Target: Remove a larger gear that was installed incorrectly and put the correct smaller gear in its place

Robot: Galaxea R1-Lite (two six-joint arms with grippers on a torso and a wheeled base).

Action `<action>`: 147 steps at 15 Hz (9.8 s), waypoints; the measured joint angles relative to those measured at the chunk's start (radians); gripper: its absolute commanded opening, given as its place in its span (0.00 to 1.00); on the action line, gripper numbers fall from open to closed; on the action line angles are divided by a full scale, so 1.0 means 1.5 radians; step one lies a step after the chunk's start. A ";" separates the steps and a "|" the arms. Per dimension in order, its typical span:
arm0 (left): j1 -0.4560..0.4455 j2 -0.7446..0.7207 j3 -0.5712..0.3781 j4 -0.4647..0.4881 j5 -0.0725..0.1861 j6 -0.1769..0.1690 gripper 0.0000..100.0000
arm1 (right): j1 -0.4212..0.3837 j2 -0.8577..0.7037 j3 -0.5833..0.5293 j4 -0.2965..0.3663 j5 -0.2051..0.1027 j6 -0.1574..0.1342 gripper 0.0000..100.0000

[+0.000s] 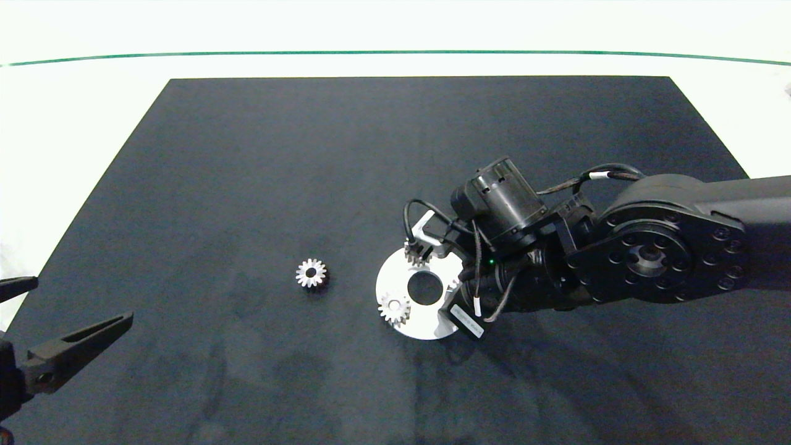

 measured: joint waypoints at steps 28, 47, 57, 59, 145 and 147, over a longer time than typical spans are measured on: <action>0.000 0.001 0.016 0.000 0.002 0.005 1.00 | -0.007 -0.029 -0.012 0.055 0.044 0.014 0.34; 0.000 0.021 0.015 0.000 0.003 0.025 1.00 | -0.114 -0.123 -0.021 0.127 0.046 0.023 0.34; -0.014 0.051 0.020 -0.004 0.002 0.027 1.00 | -0.116 -0.255 0.054 0.123 0.039 0.133 0.34; -0.052 0.076 0.021 -0.028 0.002 0.029 1.00 | -0.121 -0.311 0.089 0.123 0.018 0.150 0.34; -0.243 0.540 -0.128 -0.239 0.090 0.021 0.22 | -0.202 -0.508 0.218 0.123 0.048 0.175 1.00; -0.243 0.536 -0.133 -0.217 0.090 0.022 0.22 | -0.202 -0.509 0.219 0.123 0.048 0.175 1.00</action>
